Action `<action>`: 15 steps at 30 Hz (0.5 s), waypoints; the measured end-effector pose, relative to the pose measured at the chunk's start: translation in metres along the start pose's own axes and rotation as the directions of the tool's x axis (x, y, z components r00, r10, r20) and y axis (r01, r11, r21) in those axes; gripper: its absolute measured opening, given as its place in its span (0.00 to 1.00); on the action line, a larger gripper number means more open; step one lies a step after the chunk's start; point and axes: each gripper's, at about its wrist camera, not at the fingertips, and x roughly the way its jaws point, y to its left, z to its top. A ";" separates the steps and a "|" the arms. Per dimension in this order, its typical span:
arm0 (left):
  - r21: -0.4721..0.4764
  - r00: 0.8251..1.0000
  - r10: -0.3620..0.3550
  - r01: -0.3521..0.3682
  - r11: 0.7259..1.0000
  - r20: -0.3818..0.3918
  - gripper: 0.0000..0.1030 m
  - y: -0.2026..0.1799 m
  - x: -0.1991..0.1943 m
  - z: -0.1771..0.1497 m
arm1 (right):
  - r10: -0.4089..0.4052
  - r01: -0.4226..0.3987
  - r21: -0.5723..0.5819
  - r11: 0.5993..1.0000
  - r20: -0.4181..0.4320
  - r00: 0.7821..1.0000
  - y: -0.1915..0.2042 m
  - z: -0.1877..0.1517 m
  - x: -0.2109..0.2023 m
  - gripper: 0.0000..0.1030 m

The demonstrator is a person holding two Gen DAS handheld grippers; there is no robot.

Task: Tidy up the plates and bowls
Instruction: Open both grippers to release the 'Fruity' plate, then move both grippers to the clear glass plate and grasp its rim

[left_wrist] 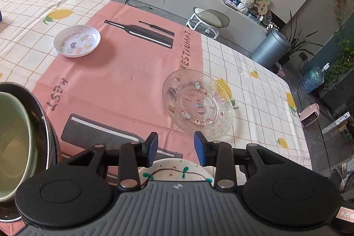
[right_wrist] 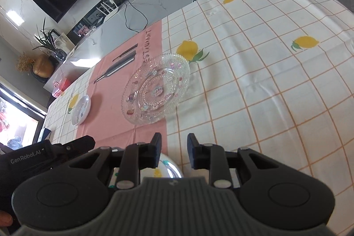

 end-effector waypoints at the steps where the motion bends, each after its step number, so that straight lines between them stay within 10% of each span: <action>1: -0.013 1.000 -0.001 0.001 1.000 -0.002 0.39 0.001 0.005 0.003 | 0.003 -0.003 0.006 1.000 0.003 1.000 0.000 0.002 0.002 0.25; 15: -0.109 0.998 0.053 -0.054 0.993 -0.015 0.39 0.017 0.063 0.029 | -0.041 0.040 0.048 0.998 0.005 0.999 -0.017 0.046 0.054 0.39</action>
